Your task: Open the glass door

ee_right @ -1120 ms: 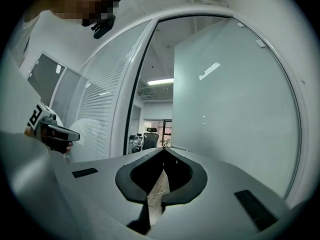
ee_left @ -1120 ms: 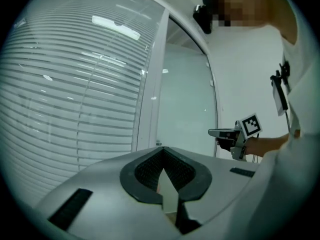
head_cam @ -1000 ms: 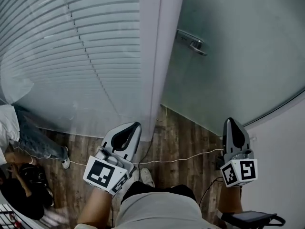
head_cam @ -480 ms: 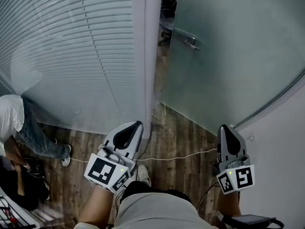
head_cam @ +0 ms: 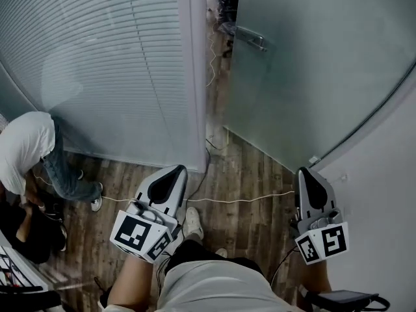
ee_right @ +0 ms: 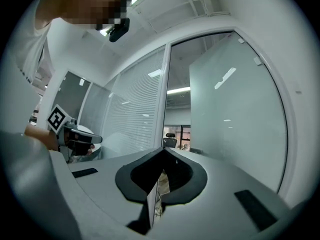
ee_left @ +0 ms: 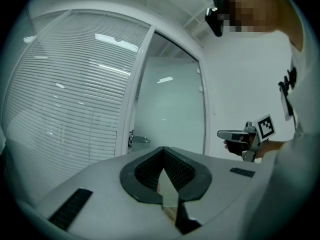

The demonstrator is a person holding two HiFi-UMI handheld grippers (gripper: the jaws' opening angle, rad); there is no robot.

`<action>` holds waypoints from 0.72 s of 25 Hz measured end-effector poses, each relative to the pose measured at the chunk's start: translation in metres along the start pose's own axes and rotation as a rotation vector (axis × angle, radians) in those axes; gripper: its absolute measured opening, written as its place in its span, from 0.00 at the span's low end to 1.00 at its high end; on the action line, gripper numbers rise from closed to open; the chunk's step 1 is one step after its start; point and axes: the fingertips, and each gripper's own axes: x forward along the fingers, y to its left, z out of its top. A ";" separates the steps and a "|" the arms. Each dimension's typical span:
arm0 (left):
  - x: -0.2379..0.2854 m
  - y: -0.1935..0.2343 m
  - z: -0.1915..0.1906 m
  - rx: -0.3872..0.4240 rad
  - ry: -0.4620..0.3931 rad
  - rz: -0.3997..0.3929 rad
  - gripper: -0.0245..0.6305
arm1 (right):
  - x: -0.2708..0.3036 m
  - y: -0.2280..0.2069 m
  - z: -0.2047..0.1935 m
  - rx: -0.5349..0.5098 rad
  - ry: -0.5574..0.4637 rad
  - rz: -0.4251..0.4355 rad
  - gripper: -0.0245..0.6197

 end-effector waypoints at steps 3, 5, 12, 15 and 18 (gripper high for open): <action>-0.026 -0.012 -0.003 -0.012 0.010 0.012 0.04 | -0.023 0.016 0.005 -0.004 0.001 0.023 0.04; -0.038 -0.017 -0.002 -0.012 0.015 0.011 0.04 | -0.032 0.025 0.009 -0.010 0.001 0.032 0.04; -0.047 -0.020 0.015 -0.007 0.000 -0.026 0.04 | -0.044 0.032 0.023 -0.007 -0.015 -0.010 0.04; -0.043 -0.025 0.022 0.004 -0.012 -0.040 0.04 | -0.050 0.026 0.027 -0.015 -0.017 -0.033 0.04; -0.042 -0.025 0.020 0.010 -0.021 -0.055 0.04 | -0.052 0.026 0.024 -0.016 -0.018 -0.061 0.04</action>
